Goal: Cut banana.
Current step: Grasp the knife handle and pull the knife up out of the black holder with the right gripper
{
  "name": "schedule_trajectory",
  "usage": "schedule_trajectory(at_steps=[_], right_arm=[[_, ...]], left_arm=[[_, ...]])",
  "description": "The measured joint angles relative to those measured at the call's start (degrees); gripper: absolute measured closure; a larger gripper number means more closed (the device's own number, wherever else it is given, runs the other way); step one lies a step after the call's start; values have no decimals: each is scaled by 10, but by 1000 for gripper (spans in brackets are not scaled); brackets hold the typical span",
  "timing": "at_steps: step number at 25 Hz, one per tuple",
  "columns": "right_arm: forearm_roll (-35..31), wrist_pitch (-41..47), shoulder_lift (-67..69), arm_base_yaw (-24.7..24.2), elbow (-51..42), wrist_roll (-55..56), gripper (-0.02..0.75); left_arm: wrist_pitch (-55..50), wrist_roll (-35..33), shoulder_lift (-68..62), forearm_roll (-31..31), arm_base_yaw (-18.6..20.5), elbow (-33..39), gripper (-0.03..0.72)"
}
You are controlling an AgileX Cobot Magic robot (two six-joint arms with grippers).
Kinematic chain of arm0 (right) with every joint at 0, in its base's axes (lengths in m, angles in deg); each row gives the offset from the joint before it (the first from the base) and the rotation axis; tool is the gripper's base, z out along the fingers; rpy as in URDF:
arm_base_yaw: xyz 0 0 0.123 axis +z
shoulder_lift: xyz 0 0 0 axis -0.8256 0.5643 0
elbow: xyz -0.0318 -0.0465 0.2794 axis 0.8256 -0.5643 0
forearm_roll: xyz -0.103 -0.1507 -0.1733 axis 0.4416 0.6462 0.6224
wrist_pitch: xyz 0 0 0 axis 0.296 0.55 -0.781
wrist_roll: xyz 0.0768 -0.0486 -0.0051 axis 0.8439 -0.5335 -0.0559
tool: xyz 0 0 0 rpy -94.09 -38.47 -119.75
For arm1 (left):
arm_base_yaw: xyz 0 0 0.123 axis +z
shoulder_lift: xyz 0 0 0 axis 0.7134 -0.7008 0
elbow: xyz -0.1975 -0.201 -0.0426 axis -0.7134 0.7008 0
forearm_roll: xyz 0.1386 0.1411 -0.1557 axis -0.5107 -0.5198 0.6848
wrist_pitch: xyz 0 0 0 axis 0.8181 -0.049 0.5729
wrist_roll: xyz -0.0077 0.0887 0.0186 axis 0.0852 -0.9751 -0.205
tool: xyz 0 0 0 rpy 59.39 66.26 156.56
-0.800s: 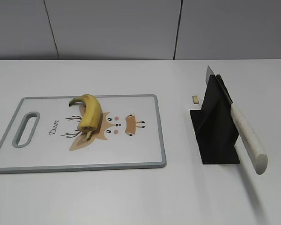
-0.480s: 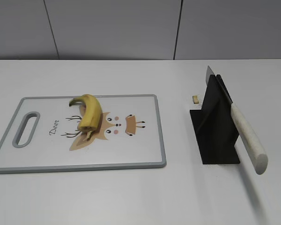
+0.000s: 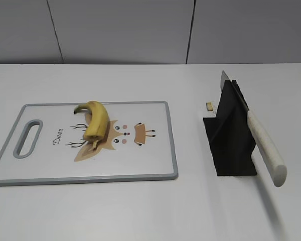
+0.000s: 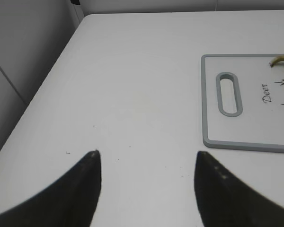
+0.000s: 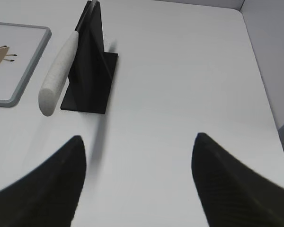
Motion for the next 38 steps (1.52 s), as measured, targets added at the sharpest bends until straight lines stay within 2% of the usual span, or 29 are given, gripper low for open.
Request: schedule_trajectory(at_steps=[20,28,38], right_arm=[[7,6,5,0,2,0,196],[6,90,156,0,70,0,197],[-20,95,341,4,123,10,196]], left_arm=[[0,0,0,0,0,0,99],[-1,0,0,0,0,0,99],[-1,0,-1,0,0,0,99]])
